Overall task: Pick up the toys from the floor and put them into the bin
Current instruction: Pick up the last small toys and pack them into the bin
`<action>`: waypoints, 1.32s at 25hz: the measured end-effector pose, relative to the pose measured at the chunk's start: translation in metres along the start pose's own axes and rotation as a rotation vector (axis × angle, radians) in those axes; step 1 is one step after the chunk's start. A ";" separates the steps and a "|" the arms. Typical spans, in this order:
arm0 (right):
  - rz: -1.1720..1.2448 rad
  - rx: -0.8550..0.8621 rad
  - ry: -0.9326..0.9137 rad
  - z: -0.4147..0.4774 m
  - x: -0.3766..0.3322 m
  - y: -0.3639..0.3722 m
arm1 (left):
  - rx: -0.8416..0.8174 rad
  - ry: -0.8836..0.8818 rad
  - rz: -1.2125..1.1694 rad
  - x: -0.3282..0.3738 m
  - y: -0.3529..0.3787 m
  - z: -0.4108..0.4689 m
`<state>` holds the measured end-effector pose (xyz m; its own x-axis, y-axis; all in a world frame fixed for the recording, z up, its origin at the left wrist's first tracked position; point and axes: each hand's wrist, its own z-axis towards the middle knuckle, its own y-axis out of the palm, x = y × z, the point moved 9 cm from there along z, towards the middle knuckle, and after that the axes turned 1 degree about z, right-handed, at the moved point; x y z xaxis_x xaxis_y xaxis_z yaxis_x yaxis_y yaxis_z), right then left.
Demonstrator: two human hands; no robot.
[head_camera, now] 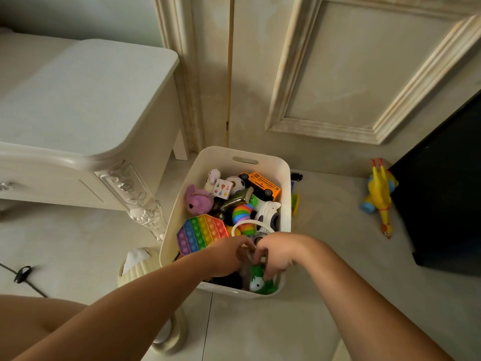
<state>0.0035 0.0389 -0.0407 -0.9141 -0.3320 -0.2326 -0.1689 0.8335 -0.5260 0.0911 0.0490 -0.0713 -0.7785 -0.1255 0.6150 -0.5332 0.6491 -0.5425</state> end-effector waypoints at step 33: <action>0.480 0.435 0.336 0.200 0.234 -0.065 | 0.217 0.229 -0.170 0.095 -0.180 0.196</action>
<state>-0.1259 -0.1806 -0.2244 -0.9261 0.2381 -0.2926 0.3772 0.5794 -0.7225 0.0481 -0.2262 -0.0274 -0.5911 -0.0309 0.8060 -0.7259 0.4561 -0.5149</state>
